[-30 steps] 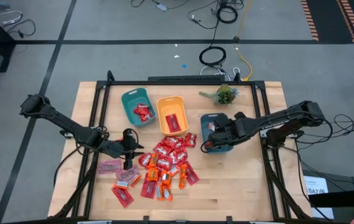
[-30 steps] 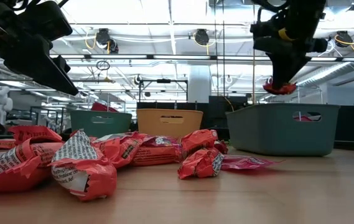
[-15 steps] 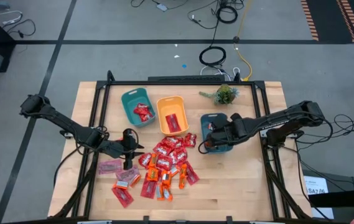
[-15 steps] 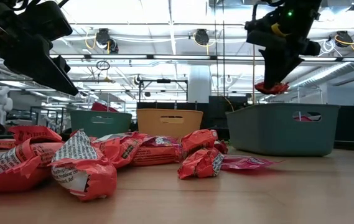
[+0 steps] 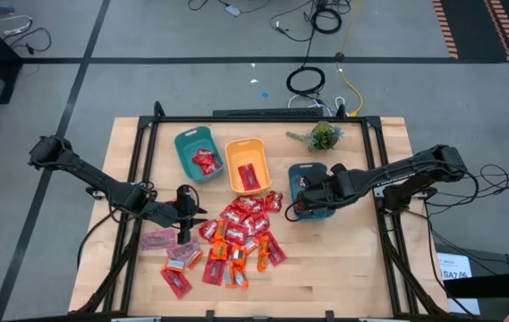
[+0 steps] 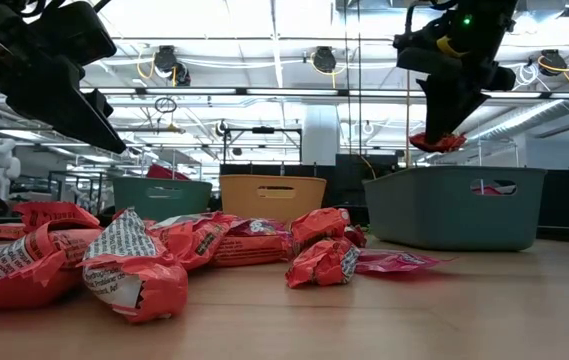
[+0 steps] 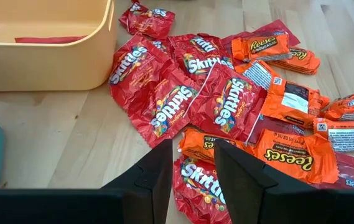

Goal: Sort candy
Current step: Put the orange wrapper chocolate into the dark blue bin, then put the red pack of candy into the light blue bin

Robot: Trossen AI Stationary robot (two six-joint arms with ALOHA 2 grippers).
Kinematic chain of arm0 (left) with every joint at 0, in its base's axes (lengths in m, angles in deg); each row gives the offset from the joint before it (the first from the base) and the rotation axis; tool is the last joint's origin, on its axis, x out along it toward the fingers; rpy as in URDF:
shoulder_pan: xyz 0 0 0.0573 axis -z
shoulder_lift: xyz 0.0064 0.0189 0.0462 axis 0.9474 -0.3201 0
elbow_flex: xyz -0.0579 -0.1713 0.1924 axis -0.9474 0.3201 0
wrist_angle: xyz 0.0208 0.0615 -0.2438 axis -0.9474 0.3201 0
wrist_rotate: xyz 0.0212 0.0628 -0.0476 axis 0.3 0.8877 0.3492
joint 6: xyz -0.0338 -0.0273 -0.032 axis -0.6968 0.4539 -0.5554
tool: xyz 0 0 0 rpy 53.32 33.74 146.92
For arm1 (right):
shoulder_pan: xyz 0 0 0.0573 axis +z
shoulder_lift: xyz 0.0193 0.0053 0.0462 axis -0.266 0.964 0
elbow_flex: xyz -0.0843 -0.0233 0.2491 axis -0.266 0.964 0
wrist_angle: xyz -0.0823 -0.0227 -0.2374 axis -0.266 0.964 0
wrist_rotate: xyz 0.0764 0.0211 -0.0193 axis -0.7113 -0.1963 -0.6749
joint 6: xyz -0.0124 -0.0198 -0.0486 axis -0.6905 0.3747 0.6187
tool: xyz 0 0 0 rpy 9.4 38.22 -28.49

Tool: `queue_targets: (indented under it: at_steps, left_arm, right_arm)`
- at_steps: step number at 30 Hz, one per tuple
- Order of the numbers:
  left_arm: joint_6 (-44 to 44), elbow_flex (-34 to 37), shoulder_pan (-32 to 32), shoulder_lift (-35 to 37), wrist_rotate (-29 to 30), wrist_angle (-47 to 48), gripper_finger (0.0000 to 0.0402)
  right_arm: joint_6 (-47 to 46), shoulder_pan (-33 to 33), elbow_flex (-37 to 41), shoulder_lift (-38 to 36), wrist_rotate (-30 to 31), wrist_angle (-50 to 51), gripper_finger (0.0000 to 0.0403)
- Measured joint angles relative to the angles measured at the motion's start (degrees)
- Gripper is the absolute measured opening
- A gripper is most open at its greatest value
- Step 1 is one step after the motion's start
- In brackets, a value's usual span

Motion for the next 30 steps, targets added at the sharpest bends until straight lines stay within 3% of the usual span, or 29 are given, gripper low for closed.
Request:
queue_targets:
  at_steps: [15,30]
  left_arm:
    - [0.00,0.00,-0.04,0.00,-0.01,0.00,0.0128]
    - [-0.09,0.02,0.01,0.00,-0.02,0.00,0.0128]
  right_arm:
    - [0.32,0.00,0.00,0.00,-0.93,0.04,0.0181]
    - [1.12,1.23,0.00,0.00,-3.25,0.12,0.0182]
